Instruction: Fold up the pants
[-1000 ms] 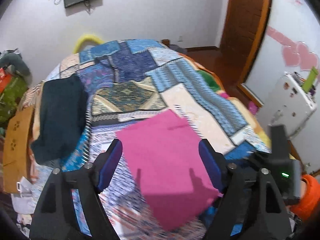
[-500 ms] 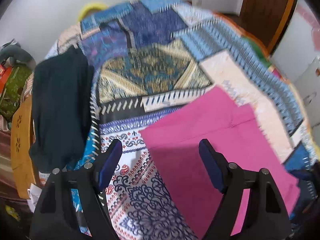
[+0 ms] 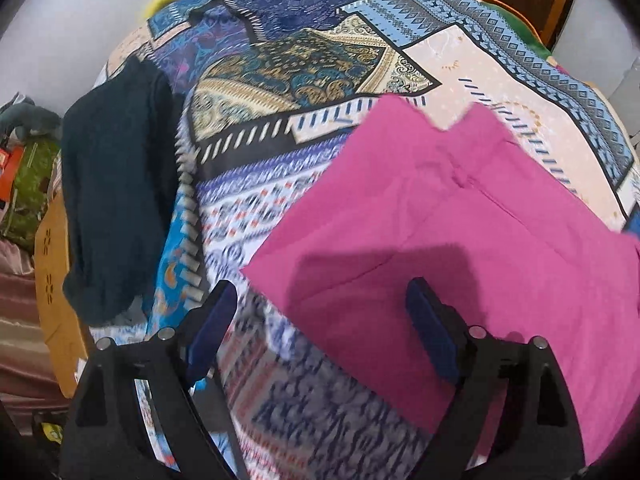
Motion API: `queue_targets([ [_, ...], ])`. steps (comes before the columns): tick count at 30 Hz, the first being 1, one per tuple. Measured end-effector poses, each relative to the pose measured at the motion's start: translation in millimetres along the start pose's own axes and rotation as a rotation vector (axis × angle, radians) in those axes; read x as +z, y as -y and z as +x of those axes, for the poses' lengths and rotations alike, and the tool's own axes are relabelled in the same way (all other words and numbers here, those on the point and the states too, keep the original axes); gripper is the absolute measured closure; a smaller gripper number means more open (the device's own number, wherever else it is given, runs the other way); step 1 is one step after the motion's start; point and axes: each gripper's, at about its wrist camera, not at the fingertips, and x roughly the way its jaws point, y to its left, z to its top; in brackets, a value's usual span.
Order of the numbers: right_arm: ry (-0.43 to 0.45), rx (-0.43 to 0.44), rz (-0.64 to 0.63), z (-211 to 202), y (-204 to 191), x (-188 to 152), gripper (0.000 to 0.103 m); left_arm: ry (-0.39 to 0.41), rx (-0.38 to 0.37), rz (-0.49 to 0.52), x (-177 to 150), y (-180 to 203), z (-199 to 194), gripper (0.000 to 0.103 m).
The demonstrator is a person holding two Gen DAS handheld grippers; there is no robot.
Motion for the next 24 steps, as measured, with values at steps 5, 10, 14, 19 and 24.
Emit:
queue_targets([
  [5, 0.037, -0.020, 0.040, -16, 13, 0, 0.018, 0.026, -0.017, -0.059, -35, -11, -23, 0.016],
  [10, 0.088, -0.021, 0.060, -33, 15, 7, 0.018, 0.054, -0.040, -0.094, -64, -11, -48, 0.016],
  [14, 0.115, 0.020, 0.049, -34, 6, 14, 0.018, 0.083, -0.088, -0.131, -80, -8, -64, 0.016],
  [19, 0.083, 0.071, 0.033, -10, -10, 17, 0.019, 0.106, -0.207, -0.177, -97, -3, -76, 0.016],
  [24, 0.010, 0.124, 0.059, 15, -12, 13, 0.033, 0.144, -0.202, -0.179, -106, -1, -90, 0.016],
])
